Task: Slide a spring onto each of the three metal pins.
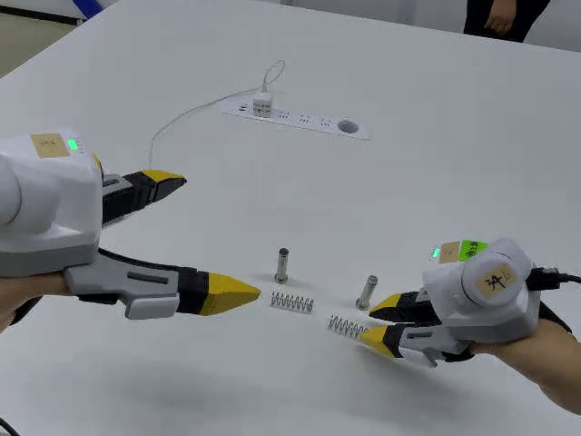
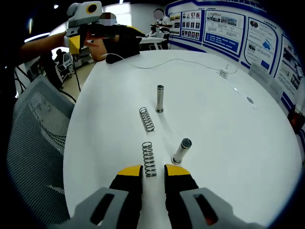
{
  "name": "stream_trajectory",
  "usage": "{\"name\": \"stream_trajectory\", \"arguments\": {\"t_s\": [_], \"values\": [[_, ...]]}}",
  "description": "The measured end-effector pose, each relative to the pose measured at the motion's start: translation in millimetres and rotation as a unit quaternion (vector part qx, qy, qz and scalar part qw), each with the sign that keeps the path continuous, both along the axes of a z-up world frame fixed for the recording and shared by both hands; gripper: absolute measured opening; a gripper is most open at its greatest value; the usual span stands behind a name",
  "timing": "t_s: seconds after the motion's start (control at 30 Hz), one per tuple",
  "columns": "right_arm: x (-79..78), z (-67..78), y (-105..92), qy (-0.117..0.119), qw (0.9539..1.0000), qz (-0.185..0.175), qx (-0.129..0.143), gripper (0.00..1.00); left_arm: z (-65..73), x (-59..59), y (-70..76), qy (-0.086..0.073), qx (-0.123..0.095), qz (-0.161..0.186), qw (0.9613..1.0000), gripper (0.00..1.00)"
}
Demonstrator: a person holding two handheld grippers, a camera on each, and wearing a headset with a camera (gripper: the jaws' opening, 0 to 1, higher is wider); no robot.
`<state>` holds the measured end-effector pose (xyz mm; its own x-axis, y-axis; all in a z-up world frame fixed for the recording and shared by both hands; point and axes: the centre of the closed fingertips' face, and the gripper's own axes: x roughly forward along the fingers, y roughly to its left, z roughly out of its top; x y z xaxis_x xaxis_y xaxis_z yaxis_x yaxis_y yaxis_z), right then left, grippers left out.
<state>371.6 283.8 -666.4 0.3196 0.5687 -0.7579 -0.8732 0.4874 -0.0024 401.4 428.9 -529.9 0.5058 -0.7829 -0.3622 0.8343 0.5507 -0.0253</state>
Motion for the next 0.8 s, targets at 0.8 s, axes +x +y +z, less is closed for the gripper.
{"name": "stream_trajectory", "arguments": {"t_s": [0.8], "values": [[-5.1, -11.8, 5.2, 0.015, 0.9998, 0.015, -0.001, 0.11, -5.3, -1.1, -4.2, 0.01, 0.001, -0.007, 0.9999, 0.99]]}}
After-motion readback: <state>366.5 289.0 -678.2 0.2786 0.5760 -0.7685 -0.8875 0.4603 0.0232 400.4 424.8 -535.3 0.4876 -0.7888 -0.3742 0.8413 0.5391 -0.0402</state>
